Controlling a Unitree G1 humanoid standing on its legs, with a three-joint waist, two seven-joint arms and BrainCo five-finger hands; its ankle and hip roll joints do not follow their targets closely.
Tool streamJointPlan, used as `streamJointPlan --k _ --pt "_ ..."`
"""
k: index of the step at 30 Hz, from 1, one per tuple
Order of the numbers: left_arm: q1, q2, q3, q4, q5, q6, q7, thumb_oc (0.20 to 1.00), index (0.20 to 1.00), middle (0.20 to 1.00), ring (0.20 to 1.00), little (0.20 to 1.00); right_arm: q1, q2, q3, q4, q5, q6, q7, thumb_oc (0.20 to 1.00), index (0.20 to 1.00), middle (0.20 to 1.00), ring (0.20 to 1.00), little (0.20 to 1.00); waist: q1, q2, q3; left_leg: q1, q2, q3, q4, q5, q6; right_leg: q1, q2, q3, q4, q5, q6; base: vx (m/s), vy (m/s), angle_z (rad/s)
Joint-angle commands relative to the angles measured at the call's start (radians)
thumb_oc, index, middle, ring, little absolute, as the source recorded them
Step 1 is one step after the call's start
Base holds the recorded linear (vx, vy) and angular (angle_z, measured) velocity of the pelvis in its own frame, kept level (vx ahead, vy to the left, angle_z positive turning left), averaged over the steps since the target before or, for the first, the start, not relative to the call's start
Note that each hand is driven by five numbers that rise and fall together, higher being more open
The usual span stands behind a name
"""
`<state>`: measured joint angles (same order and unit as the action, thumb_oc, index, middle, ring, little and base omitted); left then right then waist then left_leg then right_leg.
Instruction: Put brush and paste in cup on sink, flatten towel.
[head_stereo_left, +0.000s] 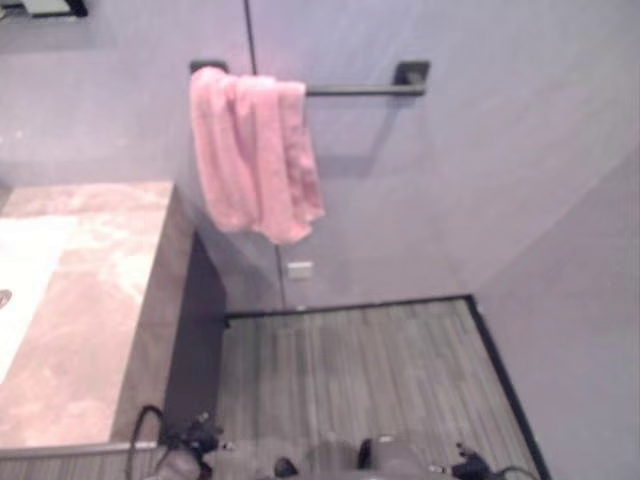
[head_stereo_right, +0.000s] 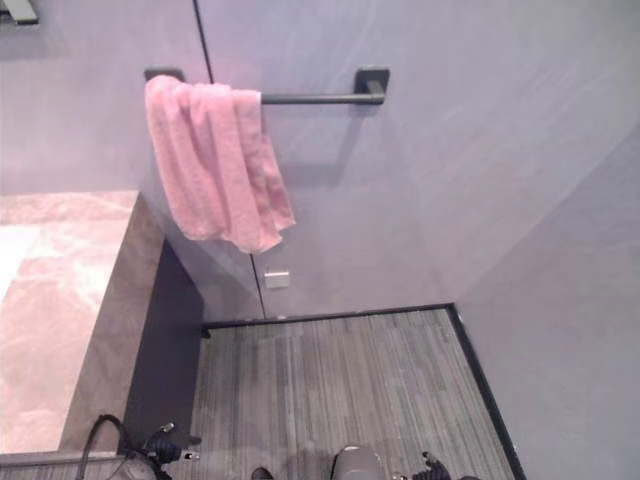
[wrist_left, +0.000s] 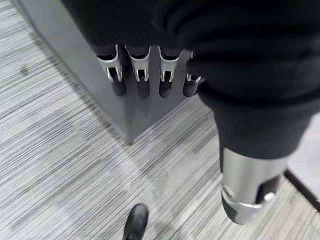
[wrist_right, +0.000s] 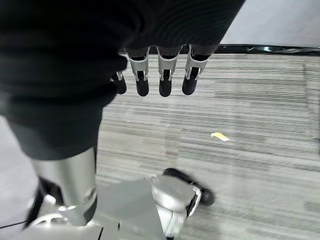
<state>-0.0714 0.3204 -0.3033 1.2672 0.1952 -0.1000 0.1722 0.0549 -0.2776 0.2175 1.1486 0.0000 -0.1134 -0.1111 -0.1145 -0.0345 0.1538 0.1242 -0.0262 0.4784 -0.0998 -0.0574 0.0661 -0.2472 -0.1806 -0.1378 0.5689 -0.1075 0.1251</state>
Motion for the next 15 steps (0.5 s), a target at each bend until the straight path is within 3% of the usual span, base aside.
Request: streamJointPlan --k 1,4,8,11,15 --pt "-0.006 0.017 0.018 0.033 -0.006 -0.01 0.019 1.0 1.0 1.0 1.0 1.0 -0.004 0.007 0.037 0.017 0.013 -0.02 -0.018 1.0 1.0 1.0 1.0 1.0 0.002 0.006 -0.02 -0.001 0.005 -0.09 0.013 -0.038 -0.003 0.09 0.066 -0.056 -0.221 0.08 -0.019 0.09 0.001 0.17" --pt "-0.009 0.014 0.036 0.051 -0.015 -0.009 0.024 1.0 1.0 1.0 1.0 1.0 -0.018 0.007 0.05 -0.002 -0.004 -0.02 -0.023 1.0 1.0 1.0 1.0 1.0 0.015 0.009 -0.019 0.002 0.015 -0.075 0.013 -0.046 -0.014 0.076 0.06 -0.055 -0.429 0.152 0.008 0.08 -0.05 0.0" --pt "-0.007 0.009 0.043 0.05 -0.016 -0.013 0.026 1.0 1.0 1.0 1.0 1.0 -0.022 0.006 0.054 -0.008 -0.012 -0.016 -0.023 1.0 1.0 1.0 1.0 1.0 0.019 0.001 -0.015 0.023 0.019 -0.084 0.013 -0.054 -0.022 0.07 0.063 -0.019 -0.51 0.205 0.027 0.14 -0.096 0.03" --pt "0.002 0.009 0.047 0.054 -0.016 -0.016 0.025 1.0 1.0 1.0 1.0 1.0 -0.011 0.0 0.057 -0.018 -0.019 -0.015 -0.018 1.0 1.0 1.0 1.0 1.0 0.02 -0.014 -0.026 0.051 0.029 -0.11 0.013 -0.064 -0.039 0.095 0.077 0.001 -0.517 0.19 0.018 0.32 -0.276 0.26" --pt "0.019 0.015 0.052 0.048 -0.025 -0.021 0.021 1.0 1.0 1.0 1.0 1.0 -0.011 -0.039 0.05 -0.018 -0.013 -0.026 -0.021 1.0 1.0 1.0 1.0 1.0 0.028 -0.017 -0.055 0.052 0.083 -0.136 0.023 -0.04 -0.079 0.132 0.123 -0.023 -0.525 0.15 -0.017 0.25 -0.283 0.31"
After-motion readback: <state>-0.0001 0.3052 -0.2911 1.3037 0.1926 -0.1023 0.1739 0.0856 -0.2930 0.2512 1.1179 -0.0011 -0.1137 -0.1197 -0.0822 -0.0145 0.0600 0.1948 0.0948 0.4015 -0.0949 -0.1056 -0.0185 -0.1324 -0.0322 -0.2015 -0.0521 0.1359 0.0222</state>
